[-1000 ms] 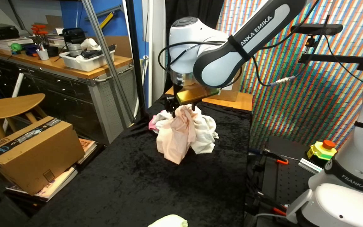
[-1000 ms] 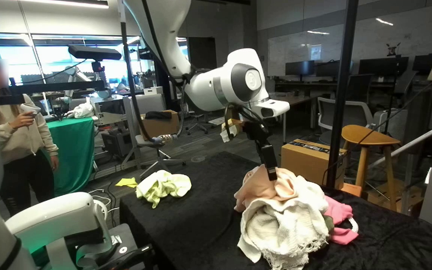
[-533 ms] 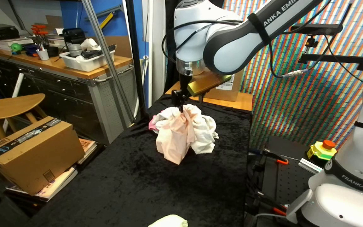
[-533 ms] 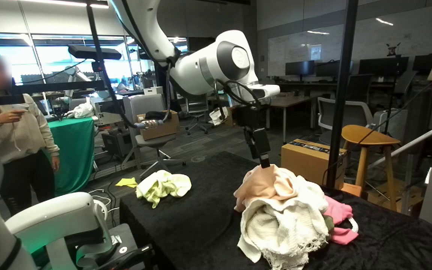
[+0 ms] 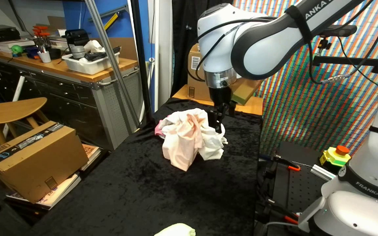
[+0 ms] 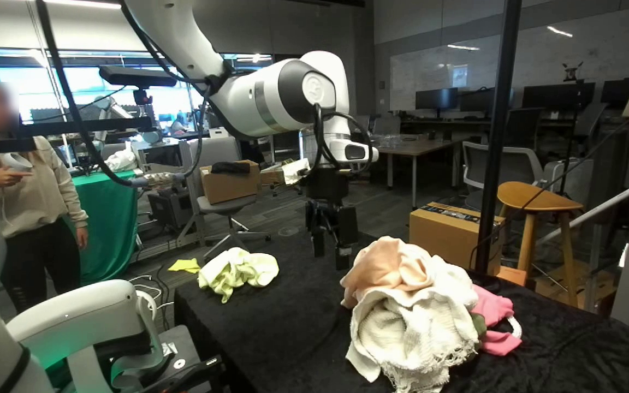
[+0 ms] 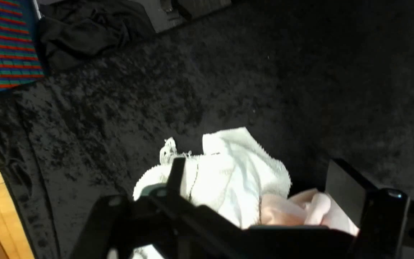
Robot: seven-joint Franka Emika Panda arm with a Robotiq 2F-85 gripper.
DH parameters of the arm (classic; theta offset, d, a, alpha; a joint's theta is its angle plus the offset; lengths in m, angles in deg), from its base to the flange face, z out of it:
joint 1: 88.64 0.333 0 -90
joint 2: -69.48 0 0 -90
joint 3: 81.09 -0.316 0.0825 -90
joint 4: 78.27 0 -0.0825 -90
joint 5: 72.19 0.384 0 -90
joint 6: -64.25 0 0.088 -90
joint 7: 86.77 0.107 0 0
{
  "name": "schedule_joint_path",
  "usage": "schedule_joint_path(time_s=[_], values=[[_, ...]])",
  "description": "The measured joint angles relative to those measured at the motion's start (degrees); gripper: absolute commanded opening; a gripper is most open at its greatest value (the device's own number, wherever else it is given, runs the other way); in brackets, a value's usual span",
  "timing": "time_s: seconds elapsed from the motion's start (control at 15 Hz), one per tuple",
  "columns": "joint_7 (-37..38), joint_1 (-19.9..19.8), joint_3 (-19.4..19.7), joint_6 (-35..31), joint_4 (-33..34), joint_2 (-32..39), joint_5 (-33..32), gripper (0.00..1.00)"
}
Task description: Pile up all the objects on the black table
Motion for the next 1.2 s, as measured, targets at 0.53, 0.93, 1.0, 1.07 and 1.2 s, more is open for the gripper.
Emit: schedule_joint_path(time_s=[0.53,0.93,1.0,1.07,1.2], values=[[-12.8,1.1,-5.1,1.9,-5.9,-0.3,3.5,1.0],[-13.5,5.5,-11.1,-1.3,-5.7,0.8,9.1,1.0],[-12.9,6.1,-11.9,-2.5,-5.3,1.4,9.4,1.0],[-11.9,6.6,-12.7,-4.1,-5.0,2.0,9.4,1.0],[-10.2,7.3,-13.8,-7.3,-4.1,3.8,9.4,1.0]])
